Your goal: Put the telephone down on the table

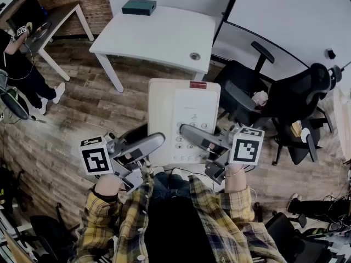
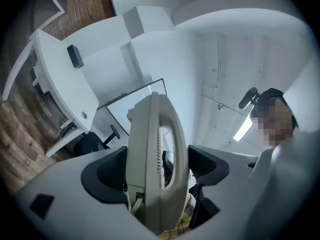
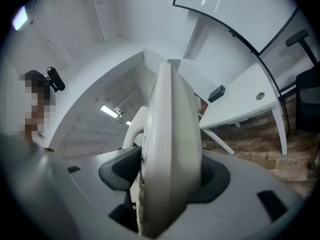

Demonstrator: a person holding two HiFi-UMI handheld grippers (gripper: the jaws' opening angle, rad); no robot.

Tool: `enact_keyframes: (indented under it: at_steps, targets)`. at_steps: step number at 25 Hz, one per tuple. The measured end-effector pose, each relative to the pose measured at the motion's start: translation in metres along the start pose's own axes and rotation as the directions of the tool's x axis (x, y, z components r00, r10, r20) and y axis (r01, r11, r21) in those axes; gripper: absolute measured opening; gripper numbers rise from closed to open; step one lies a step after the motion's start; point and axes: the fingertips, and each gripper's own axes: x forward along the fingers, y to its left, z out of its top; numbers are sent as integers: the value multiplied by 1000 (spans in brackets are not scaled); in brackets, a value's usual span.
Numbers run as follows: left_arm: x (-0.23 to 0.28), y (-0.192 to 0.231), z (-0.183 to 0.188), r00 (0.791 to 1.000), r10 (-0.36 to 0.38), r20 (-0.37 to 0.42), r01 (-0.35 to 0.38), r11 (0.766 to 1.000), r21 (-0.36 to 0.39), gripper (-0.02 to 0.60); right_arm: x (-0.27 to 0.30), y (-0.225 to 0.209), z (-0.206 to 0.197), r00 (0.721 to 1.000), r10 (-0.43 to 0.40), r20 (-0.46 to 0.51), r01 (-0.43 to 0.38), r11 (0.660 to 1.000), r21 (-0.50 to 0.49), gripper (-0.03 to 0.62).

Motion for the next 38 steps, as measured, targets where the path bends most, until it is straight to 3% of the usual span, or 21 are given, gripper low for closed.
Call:
enact_keyframes:
  at_steps: [17, 25, 38]
  targets:
    - [-11, -3, 7, 1000, 8, -15, -8, 1000, -1, 365, 9, 5, -5, 1000, -5, 16, 4, 998, 56, 267]
    - [-65, 17, 14, 1000, 6, -22, -6, 1000, -12, 365, 58, 11, -36, 1000, -13, 8, 13, 998, 56, 267]
    - [-39, 52, 53, 1000, 18, -13, -18, 1000, -5, 365, 81, -27, 6, 1000, 4, -7, -4, 999, 49, 267]
